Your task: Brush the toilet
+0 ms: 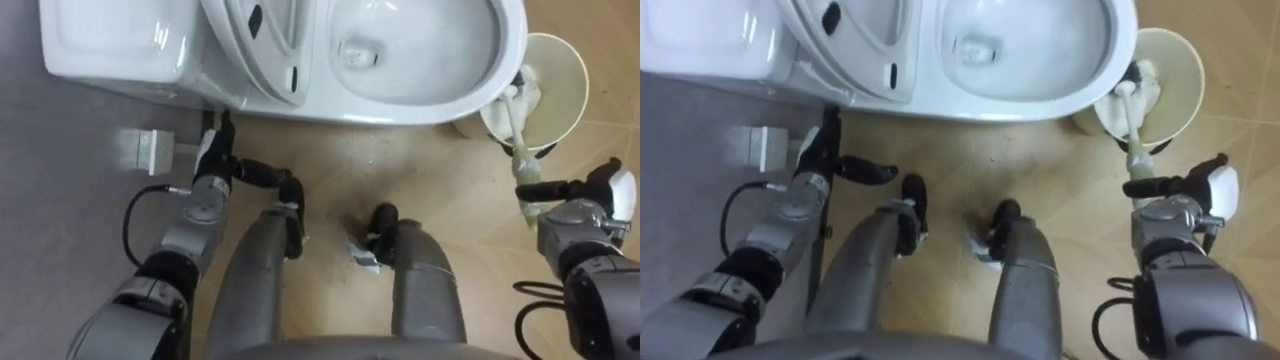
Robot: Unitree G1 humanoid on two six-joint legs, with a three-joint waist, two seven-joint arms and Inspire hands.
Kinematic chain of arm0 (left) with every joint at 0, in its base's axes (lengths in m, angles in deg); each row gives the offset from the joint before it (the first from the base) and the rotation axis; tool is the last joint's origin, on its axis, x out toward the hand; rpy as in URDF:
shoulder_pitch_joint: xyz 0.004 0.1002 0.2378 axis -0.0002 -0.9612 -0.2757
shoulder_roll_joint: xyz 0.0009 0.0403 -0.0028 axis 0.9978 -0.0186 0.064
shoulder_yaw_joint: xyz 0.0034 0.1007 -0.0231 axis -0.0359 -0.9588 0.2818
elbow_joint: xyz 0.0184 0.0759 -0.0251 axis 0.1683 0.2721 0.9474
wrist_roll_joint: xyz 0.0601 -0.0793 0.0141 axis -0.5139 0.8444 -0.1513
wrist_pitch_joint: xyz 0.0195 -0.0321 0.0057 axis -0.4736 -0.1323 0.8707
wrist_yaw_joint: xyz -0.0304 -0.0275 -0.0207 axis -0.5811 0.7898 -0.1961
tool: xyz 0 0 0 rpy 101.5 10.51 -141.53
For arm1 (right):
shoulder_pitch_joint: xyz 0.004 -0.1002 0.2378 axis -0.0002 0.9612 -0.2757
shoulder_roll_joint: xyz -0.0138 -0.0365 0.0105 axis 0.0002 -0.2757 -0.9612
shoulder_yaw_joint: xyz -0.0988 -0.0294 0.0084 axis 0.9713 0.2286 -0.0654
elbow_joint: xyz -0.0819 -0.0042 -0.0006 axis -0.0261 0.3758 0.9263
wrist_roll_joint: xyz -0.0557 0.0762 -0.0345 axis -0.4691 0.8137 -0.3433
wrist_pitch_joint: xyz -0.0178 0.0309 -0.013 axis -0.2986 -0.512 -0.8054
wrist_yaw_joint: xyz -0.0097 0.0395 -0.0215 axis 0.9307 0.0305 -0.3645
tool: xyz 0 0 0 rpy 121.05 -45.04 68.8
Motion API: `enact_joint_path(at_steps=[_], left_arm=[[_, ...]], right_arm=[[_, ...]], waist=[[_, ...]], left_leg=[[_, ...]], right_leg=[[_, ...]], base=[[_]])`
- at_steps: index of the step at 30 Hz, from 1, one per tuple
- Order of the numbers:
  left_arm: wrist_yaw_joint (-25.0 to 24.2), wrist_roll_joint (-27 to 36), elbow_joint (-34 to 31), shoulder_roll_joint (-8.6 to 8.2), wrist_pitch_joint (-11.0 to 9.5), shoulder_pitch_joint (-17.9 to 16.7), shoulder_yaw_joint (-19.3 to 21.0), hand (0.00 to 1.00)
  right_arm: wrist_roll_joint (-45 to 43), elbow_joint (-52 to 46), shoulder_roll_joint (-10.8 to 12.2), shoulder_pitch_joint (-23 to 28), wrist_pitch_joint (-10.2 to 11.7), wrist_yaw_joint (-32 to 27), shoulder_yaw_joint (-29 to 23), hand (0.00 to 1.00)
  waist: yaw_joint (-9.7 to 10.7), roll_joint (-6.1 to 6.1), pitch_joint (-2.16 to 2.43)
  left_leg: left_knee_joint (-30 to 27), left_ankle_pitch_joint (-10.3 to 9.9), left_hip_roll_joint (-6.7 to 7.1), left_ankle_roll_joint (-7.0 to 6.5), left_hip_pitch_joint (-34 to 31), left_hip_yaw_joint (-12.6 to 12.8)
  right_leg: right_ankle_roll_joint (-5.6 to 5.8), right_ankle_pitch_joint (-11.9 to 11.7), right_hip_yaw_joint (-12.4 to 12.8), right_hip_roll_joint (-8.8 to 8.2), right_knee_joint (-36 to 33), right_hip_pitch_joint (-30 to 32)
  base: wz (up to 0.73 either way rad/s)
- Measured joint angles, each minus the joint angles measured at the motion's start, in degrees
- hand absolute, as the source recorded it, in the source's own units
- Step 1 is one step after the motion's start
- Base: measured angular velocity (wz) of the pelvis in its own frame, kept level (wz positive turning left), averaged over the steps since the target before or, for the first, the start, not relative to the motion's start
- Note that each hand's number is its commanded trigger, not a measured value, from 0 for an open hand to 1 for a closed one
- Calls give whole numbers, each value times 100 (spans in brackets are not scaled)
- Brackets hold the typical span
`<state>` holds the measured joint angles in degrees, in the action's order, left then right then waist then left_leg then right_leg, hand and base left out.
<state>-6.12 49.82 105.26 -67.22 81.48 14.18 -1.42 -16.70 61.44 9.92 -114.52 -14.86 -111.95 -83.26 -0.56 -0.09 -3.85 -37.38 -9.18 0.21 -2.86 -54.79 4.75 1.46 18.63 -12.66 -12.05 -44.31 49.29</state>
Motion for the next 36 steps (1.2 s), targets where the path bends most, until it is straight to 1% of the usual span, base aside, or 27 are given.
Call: enact_joint_path(at_steps=[2, 4, 5, 7, 8, 10, 12, 16, 18, 22, 25, 28, 29, 30, 31, 32, 36], left_arm=[[14, -1, -174, 42, -10, 7, 0, 0], [21, -1, -354, 97, -12, 25, -58, 0], [23, 0, -404, 120, -15, 18, -98, 0], [29, 78, -573, 227, -15, -22, -247, 0], [32, 111, -623, 245, -14, -29, -267, 0], [32, 111, -865, 255, -19, -63, -287, 0], [31, 110, -949, 262, -18, -92, -289, 0], [28, 109, -1082, 263, -18, -123, -286, 0], [27, 114, -1118, 261, -18, -146, -303, 0], [11, 112, -1221, 291, -19, -191, -515, 0], [3, 109, -1219, 298, -19, -227, -611, 0], [2, 111, -1218, 325, -18, -306, -634, 0], [2, 110, -1218, 333, -17, -306, -634, 0], [5, 106, -1222, 344, -17, -301, -630, 0], [7, 106, -1223, 345, -16, -303, -635, 0], [7, 106, -1223, 344, -16, -305, -640, 0], [10, 106, -1231, 347, -16, -270, -642, 0]], right_arm=[[0, -13, -34, -57, 5, -3, 64, 0], [55, -8, -99, -100, 6, -8, 148, 0], [86, -10, -124, -122, 6, -8, 189, 0], [273, -39, -200, -151, 13, -7, 361, 0], [300, -41, -223, -153, 16, -7, 393, 0], [371, -41, -326, -146, 32, -6, 395, 0], [451, -52, -371, -141, 38, -5, 421, 0], [663, -72, -406, -161, 62, 7, 451, 0], [770, -76, -439, -174, 67, 9, 505, 0], [1062, -70, -469, -197, 85, 103, 636, 0], [1142, -28, -469, -197, 83, 153, 685, 0], [1201, 13, -469, -141, 82, 257, 737, 0], [1242, 11, -469, -134, 82, 264, 738, 11], [1324, 11, -471, -133, 82, 283, 738, 51], [1391, 12, -486, -130, 83, 325, 748, 77], [1434, 13, -494, -130, 82, 345, 761, 100], [1669, 24, -500, -99, 72, 564, 892, 100]], waist=[[-31, 3, 0], [-131, 8, 1], [-155, 12, -1], [-189, 33, 5], [-205, 38, 6], [-281, 60, 9], [-289, 88, 18], [-287, 103, 19], [-290, 118, 23], [-298, 185, 27], [-299, 237, 24], [-302, 260, 22], [-302, 264, 23], [-299, 269, 25], [-295, 269, 25], [-293, 269, 25], [-288, 275, 26]], left_leg=[[-236, -35, -42, 2, -258, 5], [-537, -92, -62, 20, -542, 3], [-599, -112, -64, 25, -600, 3], [-840, -148, -62, 45, -806, 17], [-885, -149, -61, 49, -865, 23], [-1061, -151, -51, 68, -1090, 23], [-1183, -158, -42, 86, -1236, 6], [-1481, -207, -46, 120, -1519, -7], [-1613, -243, -48, 130, -1666, -18], [-1824, -285, -58, 119, -1848, -26], [-1869, -291, -41, 108, -1896, -6], [-1953, -332, -37, 97, -1913, -2], [-1966, -338, -39, 98, -1922, -5], [-1996, -349, -47, 91, -1951, -2], [-2023, -359, -46, 80, -1981, 14], [-2035, -363, -46, 74, -1996, 23], [-2039, -372, -47, 58, -2012, 56]], right_leg=[[-36, 84, 23, -18, -257, 264], [-89, 210, 71, -35, -589, 565], [-95, 247, 93, -40, -682, 627], [-138, 361, 150, -95, -1029, 881], [-152, 381, 161, -105, -1096, 950], [-226, 445, 158, -168, -1362, 1208], [-264, 495, 151, -203, -1520, 1353], [-355, 602, 152, -284, -1847, 1636], [-369, 643, 157, -292, -2000, 1772], [-373, 716, 169, -312, -2214, 1932], [-395, 739, 175, -376, -2282, 1987], [-382, 781, 180, -388, -2364, 1995], [-381, 785, 176, -389, -2371, 1998], [-382, 794, 170, -394, -2392, 2018], [-375, 801, 182, -408, -2424, 2057], [-373, 807, 189, -417, -2441, 2077], [-370, 833, 185, -474, -2469, 2097]], base=[[2], [0], [3], [6], [5], [8], [11], [6], [2], [3], [0], [0], [0], [0], [0], [0], [4]])
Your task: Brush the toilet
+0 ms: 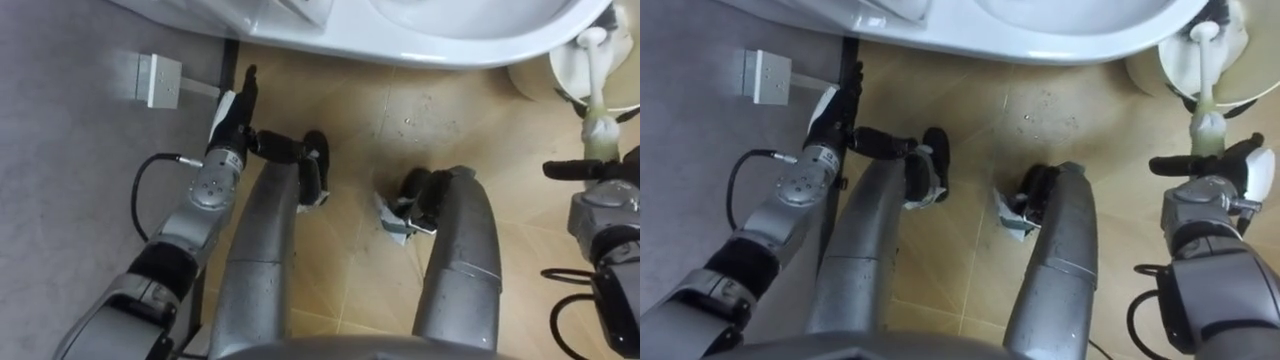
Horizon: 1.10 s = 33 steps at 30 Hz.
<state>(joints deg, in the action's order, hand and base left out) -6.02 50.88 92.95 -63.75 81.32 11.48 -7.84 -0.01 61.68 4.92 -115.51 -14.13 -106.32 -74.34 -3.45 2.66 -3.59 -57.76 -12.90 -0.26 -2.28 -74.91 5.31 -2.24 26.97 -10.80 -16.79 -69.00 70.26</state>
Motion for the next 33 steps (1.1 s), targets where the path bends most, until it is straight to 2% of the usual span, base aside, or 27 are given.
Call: enact_joint_path(at_steps=[7, 10, 16, 23, 28, 33], left_arm=[[-4, 4, -9, 1, 5, -32, 6, 0], [-2, 2, -177, 0, 13, -162, 7, 0], [-1, 3, -225, -7, 14, -246, 1, 0], [20, 20, -220, -7, 14, -256, -38, 0], [17, -2, -230, -4, 12, -456, -47, 0], [-12, 0, -252, 3, 32, -729, -13, 0]], right_arm=[[309, -7, -8, -7, -7, 345, 20, 100], [378, 27, -12, 34, -14, 422, 18, 100], [402, 21, -17, 65, -12, 455, 20, 100], [530, 28, -16, 86, -12, 515, 76, 100], [793, 8, 33, 401, -12, 687, 187, 100], [1101, 174, 173, 589, -74, 858, 179, 100]], waist=[[-12, 3, 2], [-8, 12, 7], [-10, 44, 28], [-12, 43, 28], [4, 23, 29], [61, -8, 29]], left_leg=[[1, -6, 5, -8, -2, 22], [5, -6, 4, -8, -5, 35], [14, -5, 3, -9, -4, 47], [9, -5, -26, -8, 15, 47], [32, -28, -121, 4, 312, 63], [250, -23, -132, 16, 873, 79]], right_leg=[[9, 9, 5, 13, -2, 2], [0, 15, 5, 5, -6, 9], [1, 17, 12, 5, -8, 15], [6, 13, 20, 49, 5, -6], [5, 29, -32, 107, 93, -374], [39, 4, -35, 161, 346, -908]], base=[[1], [0], [0], [-1], [-1], [-7]])
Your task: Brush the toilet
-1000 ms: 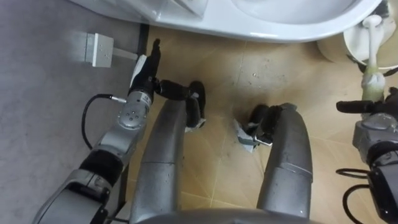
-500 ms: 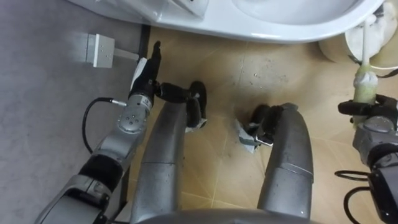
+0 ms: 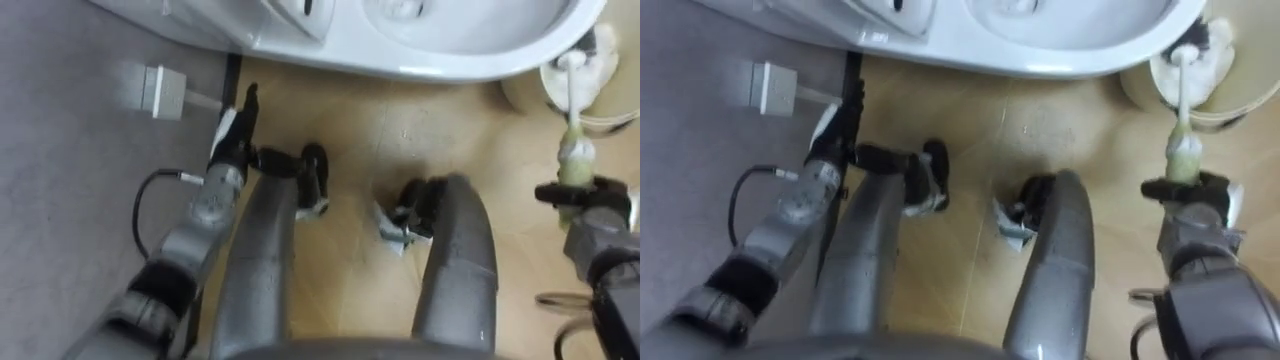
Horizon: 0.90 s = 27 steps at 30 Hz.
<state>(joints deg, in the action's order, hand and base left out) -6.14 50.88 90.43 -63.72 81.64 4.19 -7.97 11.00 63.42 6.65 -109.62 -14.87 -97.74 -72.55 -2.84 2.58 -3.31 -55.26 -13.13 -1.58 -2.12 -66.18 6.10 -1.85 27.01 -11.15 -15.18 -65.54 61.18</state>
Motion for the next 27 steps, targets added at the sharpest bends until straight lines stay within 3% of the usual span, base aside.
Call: enact_joint_path(at_steps=[3, 8, 9, 12, 17, 22, 27], left_arm=[[-27, 3, 67, 21, -12, -176, 14, 0], [-74, -4, 419, 155, -22, -385, 61, 0], [-113, -9, 485, 198, -22, -429, 92, 0], [-154, -51, 741, 245, -28, -609, 302, 0], [-209, -88, 1079, 305, -40, -889, 534, 0], [-220, -139, 1110, 321, -141, -1465, 1018, 0], [-222, -263, 1124, 303, -147, -2016, 1467, 0]], right_arm=[[214, 56, 124, 98, -66, 199, 5, 100], [599, 59, 244, 464, -67, 306, -7, 100], [592, 59, 265, 577, -68, 365, -15, 100], [553, 87, 345, 813, -82, 478, -165, 100], [617, 71, 473, 1133, -64, 518, -244, 100], [494, 13, 754, 1510, -65, 636, -613, 100], [233, -292, 833, 2031, -71, 647, -898, 100]], waist=[[25, -28, 3], [105, -83, 89], [101, -81, 124], [101, -76, 131], [104, -86, 153], [187, -175, 210], [269, -312, 285]], left_leg=[[353, 39, -42, 29, 518, 5], [1008, 149, 2, 32, 1375, -54], [1123, 147, 3, 31, 1566, -73], [1479, 147, 25, 28, 2126, -98], [2026, 150, 135, 27, 2933, -138], [2482, 153, 146, 37, 3709, -129], [2902, 137, 168, 58, 4475, -103]], right_leg=[[11, -117, -123, 37, 424, -539], [86, -312, -324, 152, 1215, -1495], [122, -347, -360, 191, 1398, -1725], [252, -446, -365, 311, 1900, -2338], [370, -521, -480, 329, 2552, -3220], [443, -636, -639, 435, 3321, -4151], [529, -785, -807, 543, 4120, -5087]], base=[[-13], [2], [0], [0], [7], [6], [10]])
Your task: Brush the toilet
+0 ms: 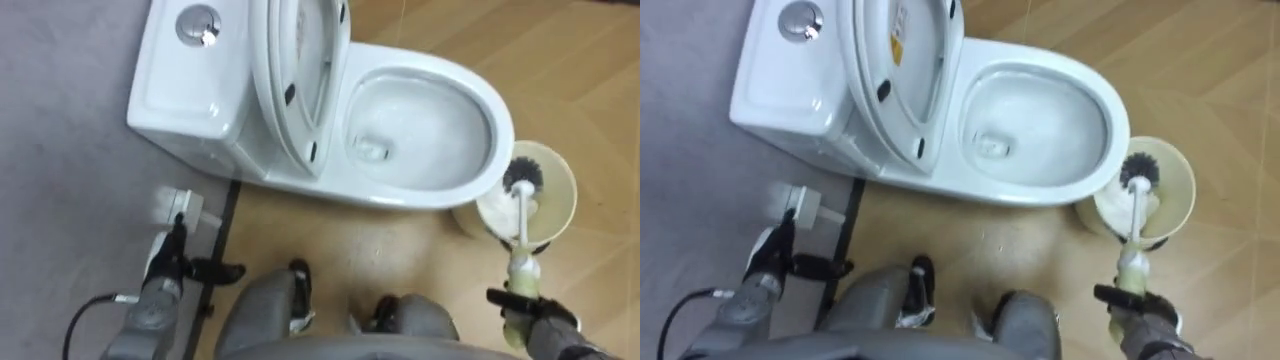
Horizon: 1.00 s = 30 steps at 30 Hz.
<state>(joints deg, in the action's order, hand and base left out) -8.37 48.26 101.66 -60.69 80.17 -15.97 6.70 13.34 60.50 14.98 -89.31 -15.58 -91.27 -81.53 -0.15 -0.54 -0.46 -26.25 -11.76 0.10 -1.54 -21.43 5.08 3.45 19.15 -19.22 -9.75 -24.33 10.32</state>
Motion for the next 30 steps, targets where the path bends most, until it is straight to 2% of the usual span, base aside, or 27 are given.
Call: enact_joint_path(at_steps=[4, 8, 12, 13, 15, 16, 19, 20, 23, 24, 27, 30], left_arm=[[6, -70, -2, -27, -2, -259, 227, 0], [47, -318, -96, -74, -3, -440, 538, 0], [144, -827, -597, -204, -7, -663, 768, 0], [169, -892, -666, -216, -15, -690, 779, 0], [312, -1260, -877, -232, -119, -751, 791, 0], [412, -1480, -1014, -235, -132, -789, 812, 0], [693, -2137, -1683, -237, -145, -900, 843, 0], [741, -2247, -1807, -239, -186, -904, 841, 0], [929, -2636, -2498, -251, -276, -831, 833, 0], [1053, -2767, -2718, -262, -390, -760, 830, 0], [1390, -3066, -3178, -271, -600, -733, 807, 0], [1684, -3122, -3447, -272, -688, -716, 778, 0]], right_arm=[[-520, -260, 12, 197, -2, -7, -97, 100], [-1012, -410, 19, 293, 0, -39, -138, 100], [-1396, -865, 11, 438, -3, -142, -233, 100], [-1435, -866, 14, 451, 11, -137, -223, 100], [-1510, -864, 27, 448, 14, -149, -218, 100], [-1655, -883, 34, 422, 21, -149, -218, 100], [-2176, -921, 54, 365, 89, -159, -219, 100], [-2253, -947, 55, 371, 93, -158, -219, 100], [-2685, -970, 142, 340, 159, -167, -212, 100], [-2902, -945, 207, 280, 198, -188, -211, 100], [-3279, -840, 278, 148, 409, -185, -67, 100], [-3339, -784, 342, 140, 435, -135, 11, 100]], waist=[[-9, -100, 16], [-19, -140, -5], [-112, -126, 1], [-125, -168, -9], [-201, -175, 12], [-209, -184, 39], [-268, -202, 52], [-299, -239, 36], [-316, -275, 27], [-338, -302, 17], [-362, -289, 20], [-347, -277, 23]], left_leg=[[179, -28, 6, 38, 447, 6], [272, -98, -31, 116, 811, -58], [303, -113, -54, 140, 1005, -61], [325, -113, -46, 141, 1048, -64], [428, -112, -23, 141, 1213, -83], [446, -110, -17, 141, 1221, -104], [456, -103, -17, 147, 1220, -124], [458, -103, -18, 147, 1226, -127], [443, -91, 8, 151, 1222, -272], [444, -84, 8, 158, 1218, -295], [459, -80, 6, 163, 1220, -306], [450, -76, 12, 168, 1219, -331]], right_leg=[[18, -97, -21, 72, 364, -529], [4, -144, -137, 176, 636, -992], [-12, -154, -172, 198, 709, -1207], [-16, -157, -183, 200, 753, -1261], [-2, -195, -204, 212, 870, -1446], [0, -206, -213, 212, 872, -1454], [-3, -221, -237, 220, 872, -1471], [-5, -224, -246, 221, 877, -1486], [-1, -252, -402, 252, 981, -1619], [-5, -255, -421, 260, 987, -1626], [-7, -285, -429, 282, 1068, -1649], [-6, -288, -442, 284, 1083, -1645]], base=[[-4], [7], [0], [0], [5], [5], [4], [12], [24], [7], [2], [2]])
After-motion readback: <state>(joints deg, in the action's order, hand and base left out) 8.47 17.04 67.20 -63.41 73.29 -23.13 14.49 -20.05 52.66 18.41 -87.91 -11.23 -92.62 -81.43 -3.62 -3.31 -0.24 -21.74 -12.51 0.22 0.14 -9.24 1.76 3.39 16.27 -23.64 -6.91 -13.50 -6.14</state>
